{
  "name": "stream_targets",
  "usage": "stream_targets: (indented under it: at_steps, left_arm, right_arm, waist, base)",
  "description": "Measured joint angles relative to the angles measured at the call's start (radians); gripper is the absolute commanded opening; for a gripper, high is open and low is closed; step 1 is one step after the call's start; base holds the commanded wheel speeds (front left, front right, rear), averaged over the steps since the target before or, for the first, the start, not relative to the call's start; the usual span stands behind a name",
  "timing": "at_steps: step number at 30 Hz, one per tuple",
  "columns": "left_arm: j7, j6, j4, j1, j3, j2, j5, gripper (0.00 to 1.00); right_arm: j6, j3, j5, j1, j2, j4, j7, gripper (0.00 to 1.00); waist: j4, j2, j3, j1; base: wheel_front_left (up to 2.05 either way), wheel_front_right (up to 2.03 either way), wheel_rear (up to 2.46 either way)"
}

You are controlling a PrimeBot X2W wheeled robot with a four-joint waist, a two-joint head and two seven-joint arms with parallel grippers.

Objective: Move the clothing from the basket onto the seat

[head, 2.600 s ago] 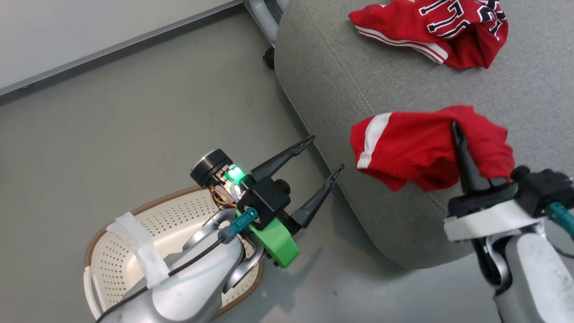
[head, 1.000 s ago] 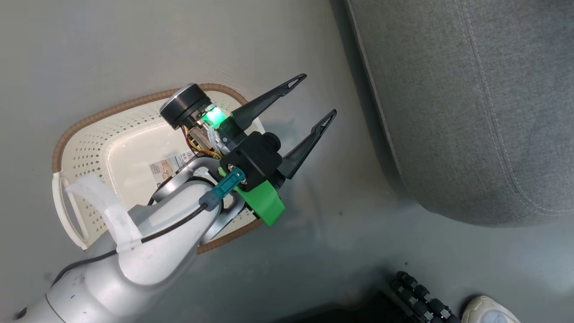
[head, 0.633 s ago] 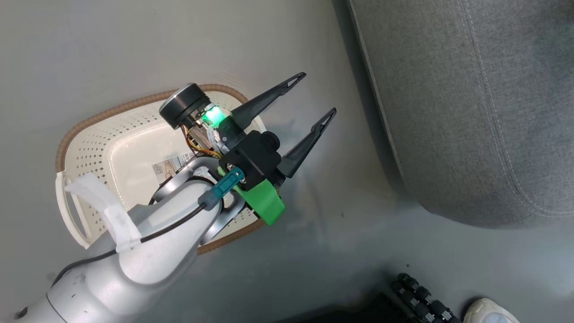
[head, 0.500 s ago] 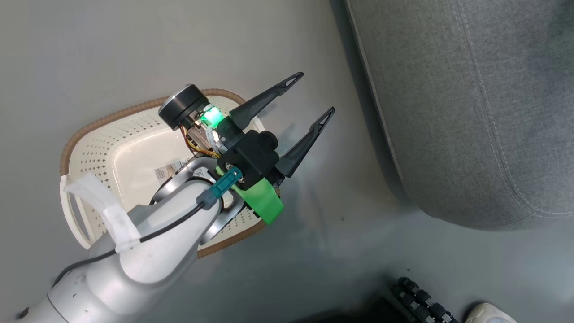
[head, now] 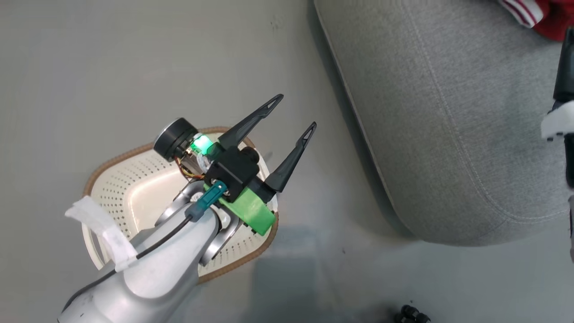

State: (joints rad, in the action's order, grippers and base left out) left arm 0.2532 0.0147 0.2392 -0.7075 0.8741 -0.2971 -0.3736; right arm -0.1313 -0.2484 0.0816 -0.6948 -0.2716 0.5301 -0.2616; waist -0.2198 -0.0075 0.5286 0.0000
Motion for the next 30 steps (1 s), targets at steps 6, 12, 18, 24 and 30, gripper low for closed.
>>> stream_targets:
  at_steps: [6,12,18,24,30]
  left_arm:
    - [0.007,-0.029,0.012,0.061,-0.050,0.007,-0.028,1.00]
    - [0.009,-0.060,-0.010,0.141,-0.148,0.012,-0.041,1.00]
    - [0.009,-0.068,-0.024,0.232,-0.257,0.027,-0.038,1.00]
    - [0.009,-0.068,-0.036,0.308,-0.374,0.047,-0.014,1.00]
    - [0.011,-0.056,-0.049,0.372,-0.502,0.072,0.018,1.00]
  right_arm:
    - [0.000,0.038,0.031,0.132,0.013,-0.114,0.000,1.00]
    - [0.000,0.089,0.053,0.215,0.034,-0.211,0.000,1.00]
    - [0.000,0.129,0.060,0.281,0.058,-0.277,0.000,1.00]
    - [0.000,0.164,0.061,0.318,0.085,-0.309,0.000,1.00]
    - [0.000,0.195,0.061,0.333,0.119,-0.328,0.000,1.00]
  waist:
    - [0.004,0.0000,-0.083,0.0000]
    - [0.024,0.0000,-0.159,0.0000]
    - [0.071,0.0000,-0.221,0.0000]
    - [0.138,0.0000,-0.269,0.0000]
    - [0.205,0.0000,-0.313,0.0000]
  base:
    - [0.00,0.00,0.00]
    - [0.00,0.00,0.00]
    - [0.00,0.00,0.00]
    - [0.00,0.00,0.00]
    - [0.00,0.00,0.00]
